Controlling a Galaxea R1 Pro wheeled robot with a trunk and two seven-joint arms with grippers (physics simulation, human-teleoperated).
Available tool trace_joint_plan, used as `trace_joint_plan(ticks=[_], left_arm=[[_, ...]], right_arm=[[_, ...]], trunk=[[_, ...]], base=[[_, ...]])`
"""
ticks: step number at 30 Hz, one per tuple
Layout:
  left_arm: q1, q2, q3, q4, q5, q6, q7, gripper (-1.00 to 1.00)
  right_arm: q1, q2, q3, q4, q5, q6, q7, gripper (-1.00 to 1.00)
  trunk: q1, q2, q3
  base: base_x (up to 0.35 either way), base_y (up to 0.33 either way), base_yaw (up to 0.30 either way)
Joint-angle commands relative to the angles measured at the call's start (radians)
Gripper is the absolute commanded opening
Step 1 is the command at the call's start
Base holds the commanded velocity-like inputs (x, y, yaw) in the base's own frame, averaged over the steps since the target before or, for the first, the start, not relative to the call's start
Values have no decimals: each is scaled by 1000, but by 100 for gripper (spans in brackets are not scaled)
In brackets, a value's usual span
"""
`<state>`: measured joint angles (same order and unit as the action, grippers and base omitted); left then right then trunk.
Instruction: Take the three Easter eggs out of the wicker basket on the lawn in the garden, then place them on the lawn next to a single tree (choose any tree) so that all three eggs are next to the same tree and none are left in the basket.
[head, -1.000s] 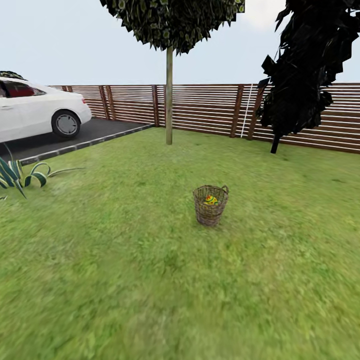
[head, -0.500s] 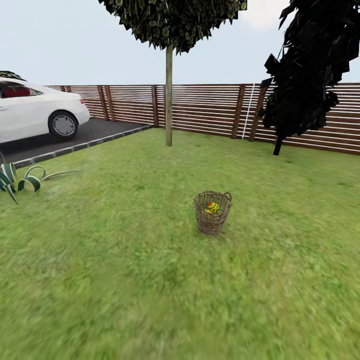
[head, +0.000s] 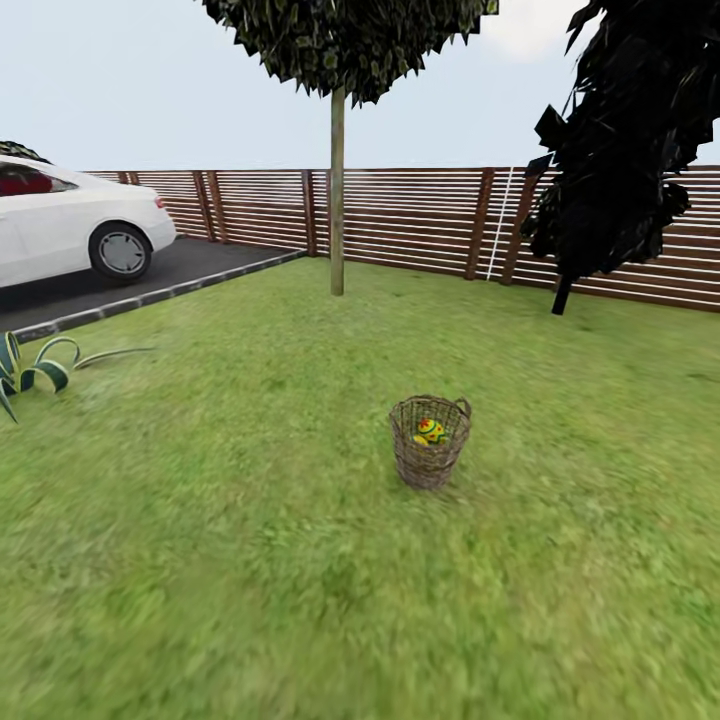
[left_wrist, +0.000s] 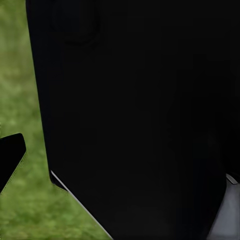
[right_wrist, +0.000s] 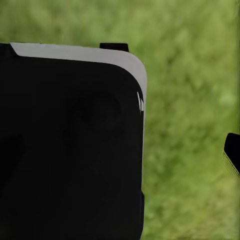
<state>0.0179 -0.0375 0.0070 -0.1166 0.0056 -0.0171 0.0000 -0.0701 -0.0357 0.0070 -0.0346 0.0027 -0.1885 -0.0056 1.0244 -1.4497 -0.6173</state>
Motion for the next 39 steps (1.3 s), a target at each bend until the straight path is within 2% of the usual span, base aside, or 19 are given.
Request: trace_joint_plan(ticks=[1, 30, 39], left_arm=[[1, 0, 1, -2, 1, -1, 0, 100], [1, 0, 1, -2, 1, -1, 0, 100], [1, 0, 1, -2, 1, -1, 0, 100]], right_arm=[[0, 0, 1, 1, 0, -3, -1, 100], [0, -1, -1, 1, 3, -8, -1, 100], [0, -1, -1, 1, 2, -11, -1, 100]], trunk=[[1, 0, -1], [1, 0, -1], [1, 0, -12]], base=[[335, 0, 0], [335, 0, 0], [335, 0, 0]])
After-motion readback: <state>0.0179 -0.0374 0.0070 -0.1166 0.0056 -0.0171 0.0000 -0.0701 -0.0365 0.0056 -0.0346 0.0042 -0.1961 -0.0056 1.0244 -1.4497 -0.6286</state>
